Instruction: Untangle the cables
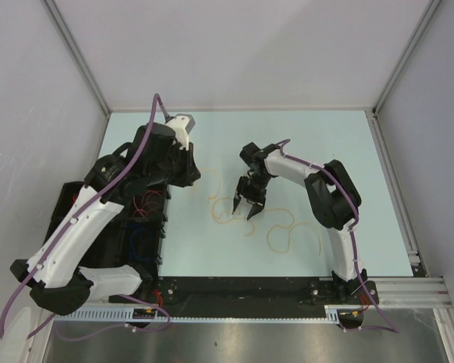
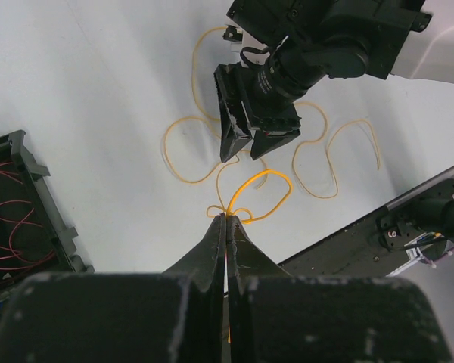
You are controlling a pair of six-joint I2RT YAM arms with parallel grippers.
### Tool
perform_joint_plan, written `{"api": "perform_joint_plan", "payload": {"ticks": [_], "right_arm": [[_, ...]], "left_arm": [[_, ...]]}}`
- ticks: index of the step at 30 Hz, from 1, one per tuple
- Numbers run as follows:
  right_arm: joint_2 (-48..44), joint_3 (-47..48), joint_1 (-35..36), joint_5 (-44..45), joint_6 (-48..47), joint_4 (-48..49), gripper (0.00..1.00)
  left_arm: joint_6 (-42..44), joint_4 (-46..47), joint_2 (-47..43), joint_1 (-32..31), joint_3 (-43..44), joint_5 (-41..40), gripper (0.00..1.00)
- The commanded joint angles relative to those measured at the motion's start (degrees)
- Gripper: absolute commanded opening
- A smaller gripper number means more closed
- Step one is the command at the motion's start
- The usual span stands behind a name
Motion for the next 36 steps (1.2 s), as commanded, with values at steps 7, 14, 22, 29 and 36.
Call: {"api": "perform_joint_plan", "payload": {"ticks": [7,14,22,29,36], "right_arm": [[-1.7,1.7,0.6,2.9,2.2,0.9,0.64],[-2.3,0.5,0.8,3.1,2.6,1.5,0.62],[-3.0,-0.8,0.9,2.4,2.5,2.2,0.18],[-5.3,-0.4,0.7,1.4,2.6,1.8,0.00],[-10.6,4.0,-1.8,3.0,0.6,-0.9,0.00]], "left_arm": [[-0.6,1.2,-0.4,0.4,3.9,1.9,0.00],[-0.4,1.0,-0.7,0.4,3.8,1.9,0.00],[-0.7,1.4,-1.0,0.6,4.2,1.9,0.00],[-0.5,1.2,-0.4,0.8,4.2,1.8,0.00],[-0.3,1.2,0.1,1.2,3.3,1.8,0.06]]}}
